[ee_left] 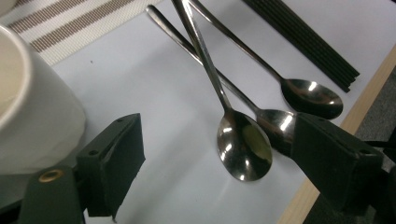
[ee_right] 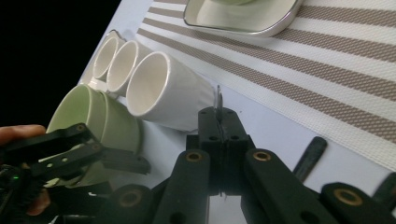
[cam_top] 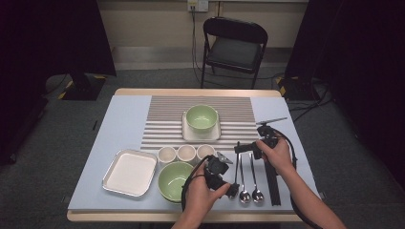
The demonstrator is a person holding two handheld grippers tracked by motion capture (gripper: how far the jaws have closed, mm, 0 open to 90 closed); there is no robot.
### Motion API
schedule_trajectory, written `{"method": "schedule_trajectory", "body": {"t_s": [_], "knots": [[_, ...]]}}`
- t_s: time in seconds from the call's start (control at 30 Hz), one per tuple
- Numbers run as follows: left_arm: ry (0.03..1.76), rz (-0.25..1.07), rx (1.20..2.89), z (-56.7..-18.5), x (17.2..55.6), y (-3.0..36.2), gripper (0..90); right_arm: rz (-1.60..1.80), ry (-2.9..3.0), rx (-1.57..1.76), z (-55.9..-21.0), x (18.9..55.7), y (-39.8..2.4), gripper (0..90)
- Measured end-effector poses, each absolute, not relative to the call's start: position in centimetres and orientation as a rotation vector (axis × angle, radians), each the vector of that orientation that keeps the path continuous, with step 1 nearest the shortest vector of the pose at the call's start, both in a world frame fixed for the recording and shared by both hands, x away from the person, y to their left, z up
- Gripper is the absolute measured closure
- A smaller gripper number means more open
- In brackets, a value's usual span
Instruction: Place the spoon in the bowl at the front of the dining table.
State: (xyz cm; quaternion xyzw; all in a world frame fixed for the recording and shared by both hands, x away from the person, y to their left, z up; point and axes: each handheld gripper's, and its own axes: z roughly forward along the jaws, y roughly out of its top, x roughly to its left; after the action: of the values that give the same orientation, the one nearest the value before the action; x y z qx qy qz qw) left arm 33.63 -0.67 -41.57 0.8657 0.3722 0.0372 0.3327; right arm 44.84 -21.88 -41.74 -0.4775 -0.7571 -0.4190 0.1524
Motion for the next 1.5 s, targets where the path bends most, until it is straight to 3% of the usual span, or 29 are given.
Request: {"method": "schedule_trajectory", "body": {"t_s": [1.5], "knots": [[0.869,0.061,2.238,-37.9,36.0,1.9,17.4,-1.309,-2.14,-1.447,-38.5,46.0,-23.0,90.0]]}}
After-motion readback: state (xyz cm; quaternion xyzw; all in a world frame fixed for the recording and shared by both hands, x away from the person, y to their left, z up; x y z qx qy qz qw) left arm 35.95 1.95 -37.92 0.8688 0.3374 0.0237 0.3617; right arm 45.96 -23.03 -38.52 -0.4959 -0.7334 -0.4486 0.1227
